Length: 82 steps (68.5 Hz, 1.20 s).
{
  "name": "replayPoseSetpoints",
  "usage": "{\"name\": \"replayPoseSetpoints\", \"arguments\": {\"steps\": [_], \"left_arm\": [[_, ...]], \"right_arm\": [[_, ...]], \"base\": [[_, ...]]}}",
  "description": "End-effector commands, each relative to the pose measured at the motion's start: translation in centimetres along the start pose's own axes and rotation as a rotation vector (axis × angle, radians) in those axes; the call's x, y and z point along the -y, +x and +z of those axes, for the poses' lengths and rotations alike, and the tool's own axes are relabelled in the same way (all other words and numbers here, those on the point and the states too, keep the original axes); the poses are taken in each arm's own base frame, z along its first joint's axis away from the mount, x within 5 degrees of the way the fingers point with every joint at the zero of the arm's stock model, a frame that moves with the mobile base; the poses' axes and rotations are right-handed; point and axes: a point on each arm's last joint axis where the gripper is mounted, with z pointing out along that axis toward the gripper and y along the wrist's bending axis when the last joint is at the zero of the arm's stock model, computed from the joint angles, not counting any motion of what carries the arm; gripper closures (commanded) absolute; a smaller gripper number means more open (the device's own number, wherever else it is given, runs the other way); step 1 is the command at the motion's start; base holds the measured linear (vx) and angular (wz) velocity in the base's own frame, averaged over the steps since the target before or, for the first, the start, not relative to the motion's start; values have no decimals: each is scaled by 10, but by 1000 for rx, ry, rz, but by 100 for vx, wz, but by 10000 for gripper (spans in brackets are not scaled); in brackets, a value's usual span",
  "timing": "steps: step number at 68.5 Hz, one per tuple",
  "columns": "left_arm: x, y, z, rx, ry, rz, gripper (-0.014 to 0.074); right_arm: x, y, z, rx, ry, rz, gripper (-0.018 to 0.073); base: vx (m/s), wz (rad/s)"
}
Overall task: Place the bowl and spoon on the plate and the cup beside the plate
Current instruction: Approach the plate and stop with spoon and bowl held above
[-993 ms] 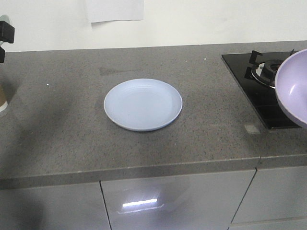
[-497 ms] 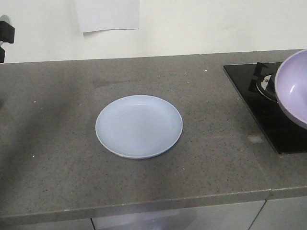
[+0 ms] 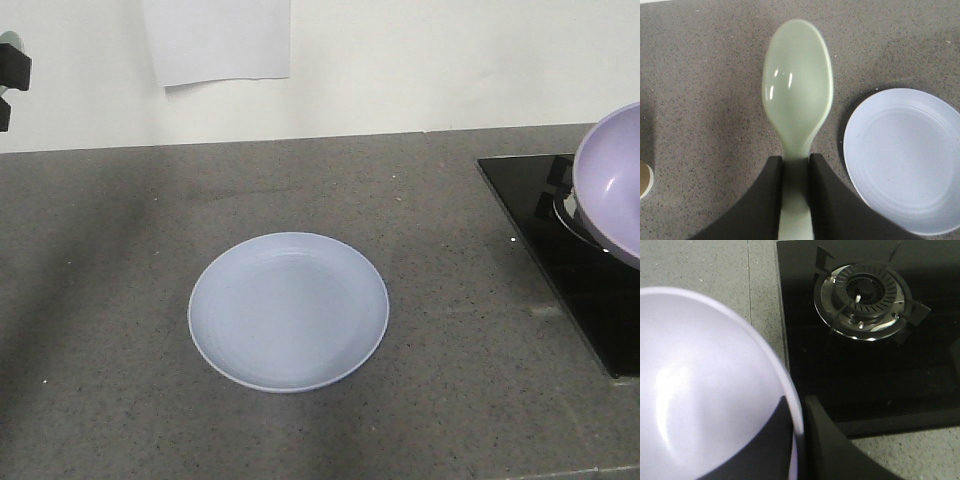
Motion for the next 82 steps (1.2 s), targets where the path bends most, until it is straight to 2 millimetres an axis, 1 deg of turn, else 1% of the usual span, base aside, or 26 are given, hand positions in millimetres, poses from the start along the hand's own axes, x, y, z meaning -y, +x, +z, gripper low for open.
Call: {"name": "replayPoseSetpoints", "arguments": {"steps": [1, 82], "left_arm": [[2, -2, -17, 71, 23, 5, 603], [2, -2, -17, 71, 23, 5, 603]], "right_arm": [[1, -9, -11, 100, 12, -4, 566], [1, -9, -11, 100, 12, -4, 566]], "base": [[12, 3], [4, 8]]}}
